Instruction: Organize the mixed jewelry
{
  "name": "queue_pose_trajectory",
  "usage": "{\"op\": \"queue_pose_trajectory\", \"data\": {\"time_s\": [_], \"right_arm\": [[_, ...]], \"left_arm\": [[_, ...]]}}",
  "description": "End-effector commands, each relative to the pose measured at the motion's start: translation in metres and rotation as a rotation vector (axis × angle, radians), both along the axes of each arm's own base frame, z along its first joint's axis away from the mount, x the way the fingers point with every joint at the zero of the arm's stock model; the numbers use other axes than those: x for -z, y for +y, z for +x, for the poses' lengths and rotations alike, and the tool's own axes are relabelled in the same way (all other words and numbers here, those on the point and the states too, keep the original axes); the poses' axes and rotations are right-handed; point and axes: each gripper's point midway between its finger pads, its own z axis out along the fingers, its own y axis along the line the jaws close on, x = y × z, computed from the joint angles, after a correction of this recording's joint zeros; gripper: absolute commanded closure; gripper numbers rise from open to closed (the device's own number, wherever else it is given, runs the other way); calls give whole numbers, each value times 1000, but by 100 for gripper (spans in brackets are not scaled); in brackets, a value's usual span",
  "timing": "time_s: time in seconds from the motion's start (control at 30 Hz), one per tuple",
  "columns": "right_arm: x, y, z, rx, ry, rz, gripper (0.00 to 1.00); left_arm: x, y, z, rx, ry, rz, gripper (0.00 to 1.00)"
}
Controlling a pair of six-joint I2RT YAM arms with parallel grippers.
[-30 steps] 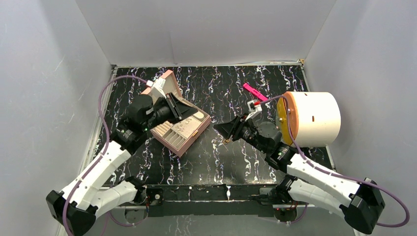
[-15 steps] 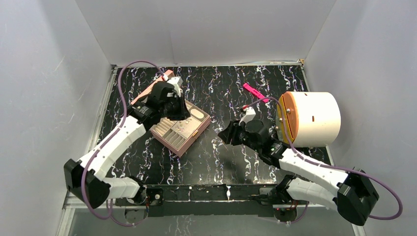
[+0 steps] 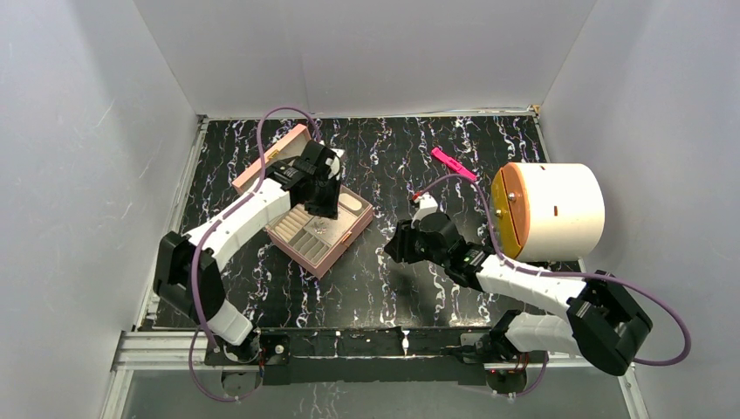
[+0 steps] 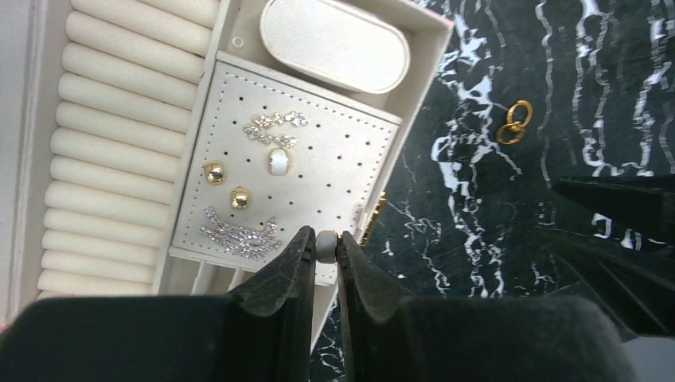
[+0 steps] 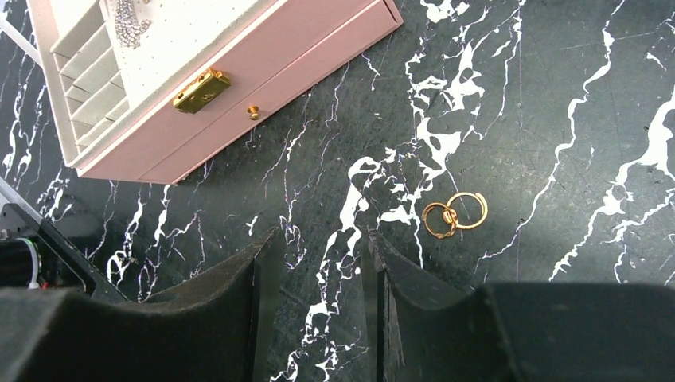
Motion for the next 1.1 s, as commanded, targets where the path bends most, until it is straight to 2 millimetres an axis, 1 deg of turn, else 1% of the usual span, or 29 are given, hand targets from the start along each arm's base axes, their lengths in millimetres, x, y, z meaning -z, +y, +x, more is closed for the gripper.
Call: {"op": "queue_pose_trajectory", "data": {"time_s": [0.0,0.1,0.23,0.4,0.67,1.07], "right_arm": [[-24,14,13,-19,-79,59,52],[-22,15,13,-23,-79,55,52],[-19,14,14,-21,-78,44,52],[-20,15,15,-22,-81,47,52],[-20,15,15,-13,-75,54,52],[-18,14,14,-12,-72,54,52]], "left_arm": [[-2,11,3,21,-1,89,89],[5,10,5,19,17,102,89],[7,10,9,7,21,110,89],[11,9,8,1,30,109,89],[15,2,15,-14,30,89,89],[24,4,18,-38,35,107,89]]}}
